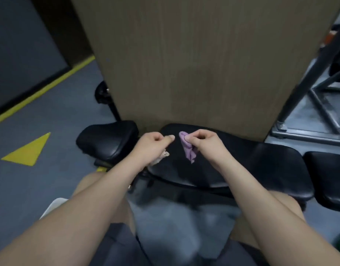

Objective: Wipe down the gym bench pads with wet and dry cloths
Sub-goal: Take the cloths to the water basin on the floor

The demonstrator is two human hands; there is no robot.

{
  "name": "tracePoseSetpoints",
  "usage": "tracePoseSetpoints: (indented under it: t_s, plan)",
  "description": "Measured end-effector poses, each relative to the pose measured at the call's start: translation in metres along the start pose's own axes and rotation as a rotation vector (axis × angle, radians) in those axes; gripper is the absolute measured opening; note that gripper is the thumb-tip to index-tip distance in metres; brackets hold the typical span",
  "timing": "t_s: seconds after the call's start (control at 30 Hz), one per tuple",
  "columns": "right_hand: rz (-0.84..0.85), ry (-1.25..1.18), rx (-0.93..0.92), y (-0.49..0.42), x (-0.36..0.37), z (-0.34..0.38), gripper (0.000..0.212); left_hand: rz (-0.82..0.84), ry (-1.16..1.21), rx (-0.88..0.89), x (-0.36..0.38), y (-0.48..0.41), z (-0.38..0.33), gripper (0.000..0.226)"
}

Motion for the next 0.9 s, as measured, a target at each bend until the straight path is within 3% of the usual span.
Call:
tracePoseSetpoints:
  t_s: [0.1, 0.2, 0.27, 0.4, 0.53, 0.7, 0.8, 0.9]
  plan:
    - [0.143, 0.017, 0.012, -0.004, 0.075, 0.007, 0.023, 0.012, -0.071, 0.099, -0.034, 0.009, 0.023, 0.050]
    - [0.168, 0.059, 0.044, -0.014, 0.124, 0.007, 0.028, -0.054, -0.084, 0.133, -0.076, 0.017, 0.050, 0.024]
    - [0.156, 0.116, 0.066, -0.022, 0.146, 0.007, 0.032, -0.108, -0.033, 0.076, -0.107, 0.023, 0.075, 0.012]
    - [0.268, 0.239, 0.069, -0.032, 0.198, 0.005, 0.055, -0.179, 0.033, -0.028, -0.160, 0.039, 0.116, 0.010]
    - [0.373, 0.341, -0.014, -0.037, 0.253, 0.011, 0.056, -0.257, 0.128, -0.083, -0.196, 0.061, 0.136, 0.011]
    - [0.515, 0.212, 0.011, -0.051, 0.308, -0.004, 0.082, -0.324, 0.274, -0.122, -0.231, 0.088, 0.155, 0.013]
    - [0.597, 0.007, 0.081, -0.037, 0.343, -0.002, 0.064, -0.251, 0.246, -0.170, -0.240, 0.106, 0.161, 0.019]
    - [0.763, -0.096, 0.105, -0.021, 0.379, 0.001, 0.050, -0.328, 0.258, -0.261, -0.259, 0.124, 0.182, 0.015]
Point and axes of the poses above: each hand's wrist, its own y-axis away from the middle knuckle, its own x-axis out of the palm, z = x × y, the point moved 10 cm from there along -y, towards the middle knuckle, and after that the axes turned 5 degrees about -y, right-handed, at the moved point
